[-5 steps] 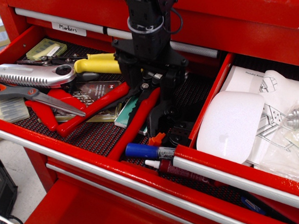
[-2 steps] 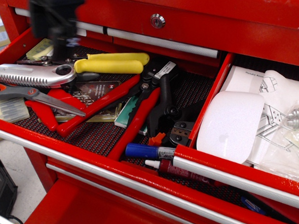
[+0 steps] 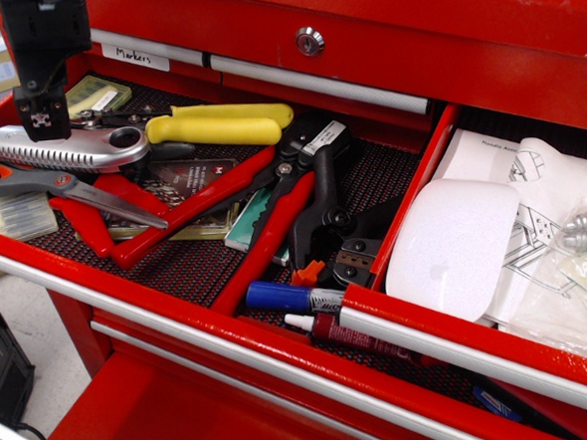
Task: Pick up box cutter and put into drawer
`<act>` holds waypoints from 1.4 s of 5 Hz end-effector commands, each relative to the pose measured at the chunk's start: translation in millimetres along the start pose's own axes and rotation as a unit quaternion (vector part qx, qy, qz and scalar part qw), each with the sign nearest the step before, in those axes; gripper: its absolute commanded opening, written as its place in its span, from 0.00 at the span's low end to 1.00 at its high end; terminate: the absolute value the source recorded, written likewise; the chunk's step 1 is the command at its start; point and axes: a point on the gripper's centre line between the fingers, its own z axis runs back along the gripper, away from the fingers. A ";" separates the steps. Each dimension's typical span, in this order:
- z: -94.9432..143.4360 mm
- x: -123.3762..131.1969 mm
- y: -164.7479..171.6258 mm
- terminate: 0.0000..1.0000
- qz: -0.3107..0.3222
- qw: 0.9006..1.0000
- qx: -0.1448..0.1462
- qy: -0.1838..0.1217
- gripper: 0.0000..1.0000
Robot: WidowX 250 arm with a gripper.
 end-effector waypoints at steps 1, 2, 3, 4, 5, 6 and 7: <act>-9.9 0.0 12.3 0.00 -0.013 0.999 0.028 -0.040 1.00; -28.1 -0.9 15.2 0.00 0.001 0.998 -0.027 -0.063 1.00; -41.5 2.1 22.0 0.00 -0.011 0.997 -0.028 -0.071 1.00; -56.9 7.9 22.8 0.00 -0.008 0.995 -0.046 -0.088 1.00; -62.8 14.2 12.6 0.00 0.014 0.995 -0.048 -0.091 1.00; -55.0 19.3 5.9 0.00 0.033 0.993 -0.080 -0.086 0.00; -37.7 21.9 -2.8 0.00 0.049 0.988 -0.125 -0.077 0.00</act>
